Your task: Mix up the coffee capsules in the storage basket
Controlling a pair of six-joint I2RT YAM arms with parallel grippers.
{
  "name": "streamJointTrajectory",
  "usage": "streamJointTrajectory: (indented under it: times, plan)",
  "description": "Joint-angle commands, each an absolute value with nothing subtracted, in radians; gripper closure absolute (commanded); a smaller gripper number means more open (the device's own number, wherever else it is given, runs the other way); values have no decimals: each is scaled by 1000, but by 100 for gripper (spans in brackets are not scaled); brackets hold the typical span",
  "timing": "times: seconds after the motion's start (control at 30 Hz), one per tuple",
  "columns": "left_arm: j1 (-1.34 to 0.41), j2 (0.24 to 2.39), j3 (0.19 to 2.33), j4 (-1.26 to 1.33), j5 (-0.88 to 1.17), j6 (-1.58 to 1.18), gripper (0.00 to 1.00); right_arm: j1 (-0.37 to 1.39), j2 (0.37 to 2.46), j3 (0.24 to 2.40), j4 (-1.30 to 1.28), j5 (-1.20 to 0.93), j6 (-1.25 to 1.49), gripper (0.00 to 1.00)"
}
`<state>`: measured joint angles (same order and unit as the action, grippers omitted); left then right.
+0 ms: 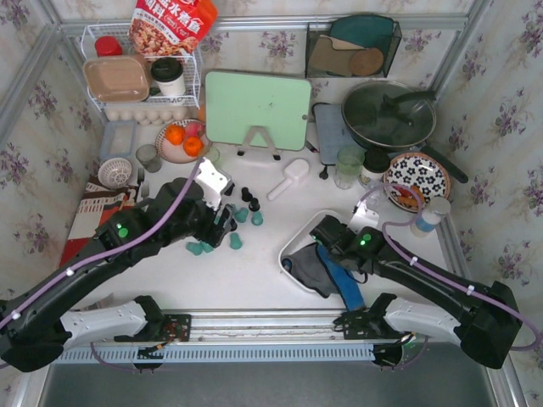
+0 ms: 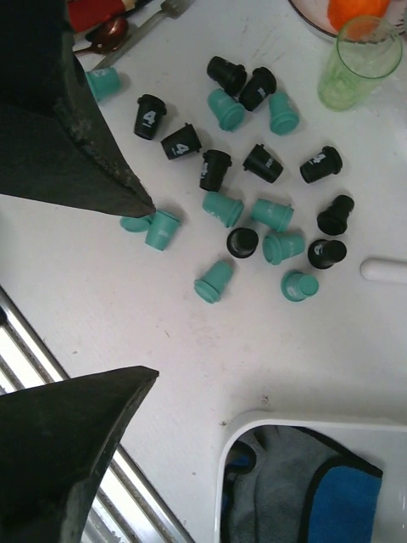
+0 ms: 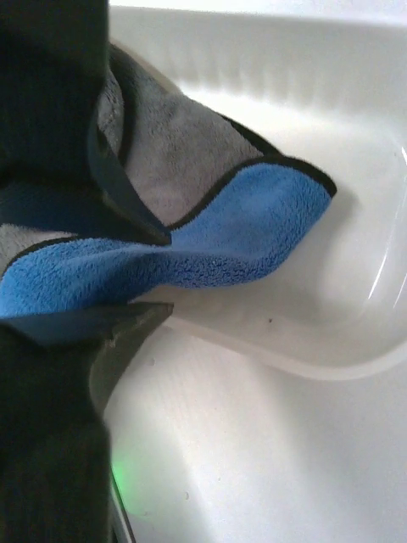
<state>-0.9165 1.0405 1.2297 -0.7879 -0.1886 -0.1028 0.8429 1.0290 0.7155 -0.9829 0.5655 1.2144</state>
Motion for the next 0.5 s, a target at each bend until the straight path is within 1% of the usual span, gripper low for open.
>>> streamJointTrajectory:
  times: [0.0, 0.03, 0.17, 0.2, 0.37, 0.47]
  plan:
    - [-917, 988, 1221, -852, -202, -139, 26, 844, 1045, 778, -1028, 556, 1131, 71]
    - [-917, 976, 1214, -856, -208, -140, 26, 843, 1044, 787, -1030, 548, 1121, 78]
    - [-917, 952, 1200, -862, -242, -134, 26, 844, 1035, 815, -1026, 518, 1082, 97]
    - [-917, 952, 1202, -866, -250, -133, 25, 844, 1033, 822, -1023, 516, 1073, 100]
    - [-917, 958, 1208, -867, -259, -126, 25, 844, 1031, 866, -991, 502, 1017, 100]
    - [-918, 965, 1221, -889, -258, -118, 26, 844, 1033, 958, -999, 557, 953, 100]
